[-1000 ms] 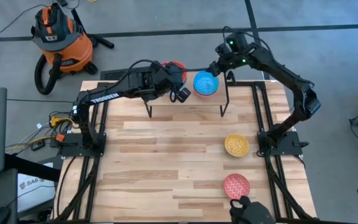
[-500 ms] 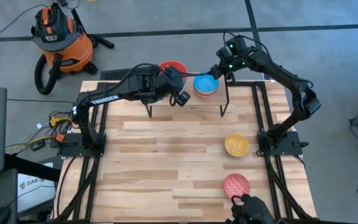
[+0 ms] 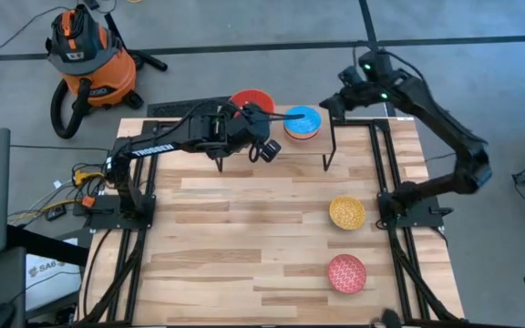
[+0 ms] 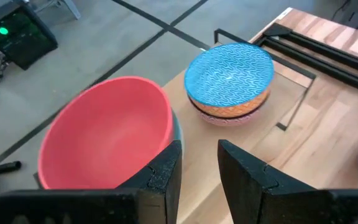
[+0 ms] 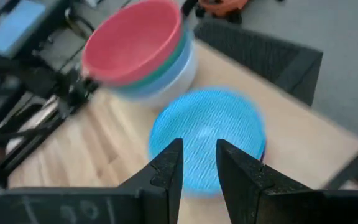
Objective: Place and stack bowls onto a shelf
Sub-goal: Stack the red bowl on top of the light blue patterned bowl on the shelf
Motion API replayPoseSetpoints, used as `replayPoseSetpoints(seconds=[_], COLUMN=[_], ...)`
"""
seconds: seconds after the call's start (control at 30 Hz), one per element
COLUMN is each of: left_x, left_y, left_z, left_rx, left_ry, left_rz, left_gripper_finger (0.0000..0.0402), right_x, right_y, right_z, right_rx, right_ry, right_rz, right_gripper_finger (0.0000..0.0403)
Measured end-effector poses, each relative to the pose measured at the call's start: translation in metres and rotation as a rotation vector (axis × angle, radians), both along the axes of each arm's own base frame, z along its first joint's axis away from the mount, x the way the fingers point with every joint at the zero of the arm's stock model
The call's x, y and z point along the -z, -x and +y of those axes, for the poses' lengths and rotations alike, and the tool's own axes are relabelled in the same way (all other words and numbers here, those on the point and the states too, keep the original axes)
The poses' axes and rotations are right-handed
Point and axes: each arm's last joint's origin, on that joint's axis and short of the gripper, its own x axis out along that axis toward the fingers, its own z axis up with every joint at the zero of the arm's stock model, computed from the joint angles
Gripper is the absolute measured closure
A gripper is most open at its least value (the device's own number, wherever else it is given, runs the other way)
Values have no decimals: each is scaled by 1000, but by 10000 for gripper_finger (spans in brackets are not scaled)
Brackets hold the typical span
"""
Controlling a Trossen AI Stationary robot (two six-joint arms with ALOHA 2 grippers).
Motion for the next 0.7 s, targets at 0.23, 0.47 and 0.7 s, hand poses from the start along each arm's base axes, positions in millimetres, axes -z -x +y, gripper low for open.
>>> replayPoseSetpoints(seconds=[0.23, 0.47, 0.7], left_x=[7, 53, 133], left_y=[-11, -57, -120], left_z=[-25, -75, -127], left_rx=[61, 429, 625], left_ry=[93, 319, 503], left_rz=[-77, -51, -96], left_gripper_finger=[308, 308, 308], right_x=[-14, -28, -30], right_y=[23, 42, 50], right_z=[61, 98, 115], right_rx=[-30, 4, 19], right_ry=[12, 59, 76], right_rz=[144, 129, 154], right_gripper_finger=[282, 282, 282])
